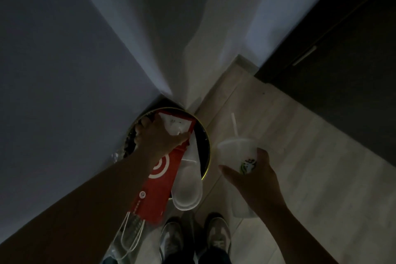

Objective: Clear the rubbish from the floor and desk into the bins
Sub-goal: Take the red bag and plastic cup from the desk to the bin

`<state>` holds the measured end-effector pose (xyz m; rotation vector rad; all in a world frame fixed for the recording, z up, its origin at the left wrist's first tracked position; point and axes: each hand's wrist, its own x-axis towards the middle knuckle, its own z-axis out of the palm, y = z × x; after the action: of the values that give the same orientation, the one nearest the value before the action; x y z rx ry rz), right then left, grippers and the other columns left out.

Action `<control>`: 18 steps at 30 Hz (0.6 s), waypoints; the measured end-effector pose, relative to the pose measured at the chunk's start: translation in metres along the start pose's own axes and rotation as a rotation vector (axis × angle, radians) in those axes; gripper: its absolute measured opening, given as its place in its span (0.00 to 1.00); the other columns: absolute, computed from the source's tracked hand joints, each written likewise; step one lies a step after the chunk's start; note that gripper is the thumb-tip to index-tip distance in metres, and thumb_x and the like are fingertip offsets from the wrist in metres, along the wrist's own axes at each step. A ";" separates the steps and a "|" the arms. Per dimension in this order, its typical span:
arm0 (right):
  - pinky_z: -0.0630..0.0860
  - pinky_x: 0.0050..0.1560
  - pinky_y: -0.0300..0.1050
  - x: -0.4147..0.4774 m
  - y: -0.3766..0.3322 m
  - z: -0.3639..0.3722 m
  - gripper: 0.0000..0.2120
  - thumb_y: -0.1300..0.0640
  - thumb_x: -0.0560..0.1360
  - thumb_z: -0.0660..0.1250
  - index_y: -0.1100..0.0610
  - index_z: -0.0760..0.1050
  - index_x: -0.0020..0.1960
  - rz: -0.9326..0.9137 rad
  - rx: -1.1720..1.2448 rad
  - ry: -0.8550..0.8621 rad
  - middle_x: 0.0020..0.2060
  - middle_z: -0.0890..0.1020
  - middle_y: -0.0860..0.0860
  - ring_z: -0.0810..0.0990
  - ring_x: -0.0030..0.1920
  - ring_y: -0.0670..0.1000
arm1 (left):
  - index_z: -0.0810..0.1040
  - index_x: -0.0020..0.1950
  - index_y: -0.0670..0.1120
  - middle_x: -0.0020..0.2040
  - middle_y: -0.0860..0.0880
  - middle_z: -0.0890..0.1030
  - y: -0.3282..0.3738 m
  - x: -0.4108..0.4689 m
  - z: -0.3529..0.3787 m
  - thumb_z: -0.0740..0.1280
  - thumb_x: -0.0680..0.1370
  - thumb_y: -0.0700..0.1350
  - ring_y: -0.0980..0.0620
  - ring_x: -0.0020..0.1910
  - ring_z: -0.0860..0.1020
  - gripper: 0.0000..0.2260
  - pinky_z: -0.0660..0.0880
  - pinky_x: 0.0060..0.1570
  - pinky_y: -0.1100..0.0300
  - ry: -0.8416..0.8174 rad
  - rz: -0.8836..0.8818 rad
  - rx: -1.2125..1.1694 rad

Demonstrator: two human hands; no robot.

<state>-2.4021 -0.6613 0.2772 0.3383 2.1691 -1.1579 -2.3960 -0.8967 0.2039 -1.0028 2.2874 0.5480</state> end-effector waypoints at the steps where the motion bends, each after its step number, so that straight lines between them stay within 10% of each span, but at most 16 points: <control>1: 0.73 0.33 0.28 0.004 0.007 0.002 0.40 0.51 0.64 0.79 0.51 0.61 0.69 0.008 0.006 -0.001 0.45 0.70 0.37 0.74 0.43 0.39 | 0.48 0.77 0.49 0.74 0.38 0.56 0.004 0.004 0.008 0.63 0.60 0.77 0.35 0.72 0.57 0.55 0.61 0.67 0.38 0.013 -0.005 0.008; 18: 0.73 0.30 0.28 0.027 0.025 0.017 0.37 0.52 0.63 0.80 0.48 0.60 0.63 0.005 -0.046 -0.041 0.44 0.69 0.38 0.74 0.41 0.39 | 0.54 0.75 0.53 0.73 0.39 0.58 0.009 0.042 0.037 0.53 0.57 0.82 0.33 0.70 0.59 0.54 0.59 0.65 0.34 -0.109 0.045 0.220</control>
<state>-2.4027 -0.6622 0.2366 0.2965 2.1546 -1.1009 -2.4134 -0.8925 0.1502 -0.7974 2.2205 0.3502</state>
